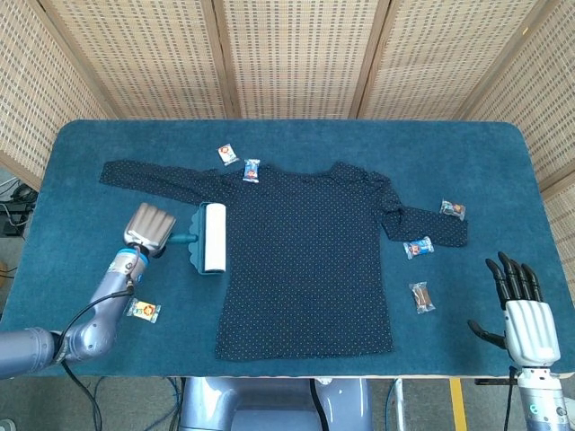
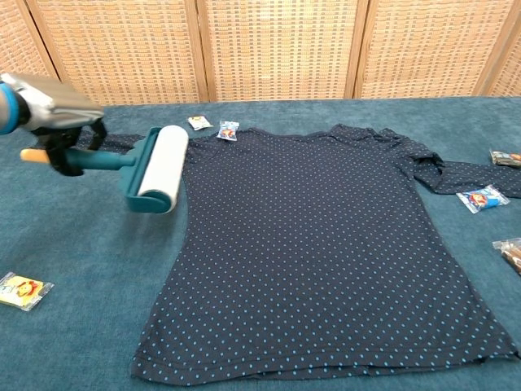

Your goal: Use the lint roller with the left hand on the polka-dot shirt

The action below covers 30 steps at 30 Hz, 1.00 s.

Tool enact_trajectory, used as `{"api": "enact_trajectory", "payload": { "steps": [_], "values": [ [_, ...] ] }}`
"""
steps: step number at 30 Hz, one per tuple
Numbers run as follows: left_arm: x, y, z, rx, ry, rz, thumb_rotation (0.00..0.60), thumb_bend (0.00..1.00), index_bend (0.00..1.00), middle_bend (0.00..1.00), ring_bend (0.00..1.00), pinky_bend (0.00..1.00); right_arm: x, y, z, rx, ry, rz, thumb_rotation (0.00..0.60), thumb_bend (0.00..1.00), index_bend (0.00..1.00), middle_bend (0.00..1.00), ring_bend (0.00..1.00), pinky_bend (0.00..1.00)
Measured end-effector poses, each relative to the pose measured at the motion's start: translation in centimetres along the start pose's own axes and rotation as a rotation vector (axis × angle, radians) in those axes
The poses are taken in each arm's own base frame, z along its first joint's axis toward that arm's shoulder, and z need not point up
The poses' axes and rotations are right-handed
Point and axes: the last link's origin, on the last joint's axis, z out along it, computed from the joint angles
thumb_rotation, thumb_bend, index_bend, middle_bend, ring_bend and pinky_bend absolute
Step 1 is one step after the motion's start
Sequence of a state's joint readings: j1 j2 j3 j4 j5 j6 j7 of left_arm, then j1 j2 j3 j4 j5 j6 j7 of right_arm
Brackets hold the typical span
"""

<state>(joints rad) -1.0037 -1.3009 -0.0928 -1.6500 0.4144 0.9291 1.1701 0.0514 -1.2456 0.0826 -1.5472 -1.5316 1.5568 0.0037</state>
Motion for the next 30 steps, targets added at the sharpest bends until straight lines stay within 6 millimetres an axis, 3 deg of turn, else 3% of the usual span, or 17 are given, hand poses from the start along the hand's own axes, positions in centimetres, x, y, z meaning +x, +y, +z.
{"api": "enact_trajectory", "payload": {
  "steps": [9, 18, 30],
  "values": [
    [2.8, 3.6, 1.9, -0.045, -0.002, 0.059, 0.6, 0.87, 0.86, 0.9, 0.78, 0.72, -0.2, 0.5, 0.2, -0.014, -0.014, 0.004, 0.6, 0.03, 0.0, 0.0, 0.0, 0.0],
    [4.0, 6.6, 3.1, -0.069, -0.007, 0.131, 0.6, 0.87, 0.88, 0.9, 0.78, 0.72, -0.2, 1.0, 0.5, -0.026, -0.015, 0.019, 0.6, 0.03, 0.0, 0.0, 0.0, 0.0],
    [5.6, 7.4, 2.6, -0.029, -0.068, 0.217, 0.6, 0.88, 0.89, 0.9, 0.78, 0.72, 0.1, 1.3, 0.6, -0.036, -0.017, 0.05, 0.6, 0.03, 0.0, 0.0, 0.0, 0.0]
  ]
}}
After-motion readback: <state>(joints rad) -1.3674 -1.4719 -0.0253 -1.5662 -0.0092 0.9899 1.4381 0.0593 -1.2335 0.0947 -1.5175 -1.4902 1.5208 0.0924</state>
